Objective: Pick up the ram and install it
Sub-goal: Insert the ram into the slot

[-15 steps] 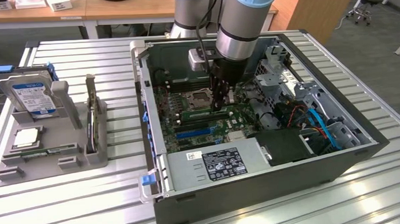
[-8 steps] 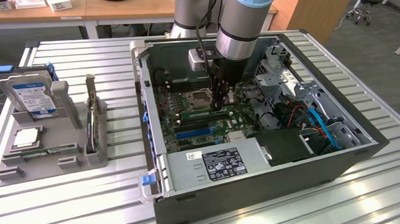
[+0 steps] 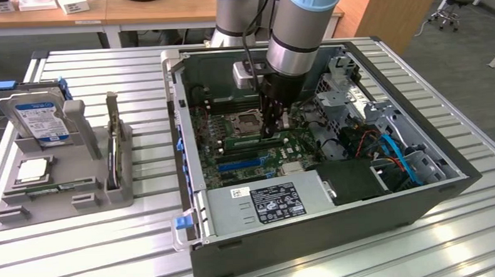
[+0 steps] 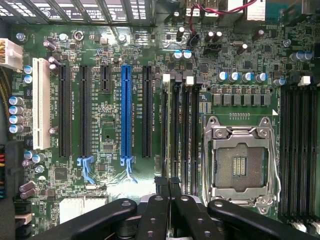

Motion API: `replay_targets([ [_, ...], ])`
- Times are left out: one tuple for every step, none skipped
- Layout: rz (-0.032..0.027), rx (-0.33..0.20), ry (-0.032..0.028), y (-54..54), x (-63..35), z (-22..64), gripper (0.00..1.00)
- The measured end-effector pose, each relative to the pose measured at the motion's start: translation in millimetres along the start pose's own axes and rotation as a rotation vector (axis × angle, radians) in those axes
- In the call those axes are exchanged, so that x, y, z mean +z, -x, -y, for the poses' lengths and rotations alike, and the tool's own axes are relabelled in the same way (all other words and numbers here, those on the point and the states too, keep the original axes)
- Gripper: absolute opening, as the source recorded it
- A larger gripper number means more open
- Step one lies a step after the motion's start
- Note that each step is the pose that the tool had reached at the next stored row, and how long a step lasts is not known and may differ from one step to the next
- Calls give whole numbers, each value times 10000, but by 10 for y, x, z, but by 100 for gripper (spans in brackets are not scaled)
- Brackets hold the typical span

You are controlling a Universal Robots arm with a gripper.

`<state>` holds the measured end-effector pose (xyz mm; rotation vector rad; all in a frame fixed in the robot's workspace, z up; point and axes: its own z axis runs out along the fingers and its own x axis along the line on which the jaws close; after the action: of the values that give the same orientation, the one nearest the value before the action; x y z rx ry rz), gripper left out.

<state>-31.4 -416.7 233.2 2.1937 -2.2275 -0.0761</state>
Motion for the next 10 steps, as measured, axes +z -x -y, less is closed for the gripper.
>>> replay_targets([
  [1,0,-1,0,1,0,11],
  [0,0,0,0,1,0,11],
  [0,0,0,0,2,0,11],
  [4,0,-2,0,6,1,11],
  [3,0,-1,1,9,1,11],
  [1,0,0,0,9,0,11],
  [-1,-1,0,0,9,1,11],
  [-1,0,0,0,9,0,11],
  [0,0,0,0,10,0,11],
  [1,0,-1,0,10,1,11],
])
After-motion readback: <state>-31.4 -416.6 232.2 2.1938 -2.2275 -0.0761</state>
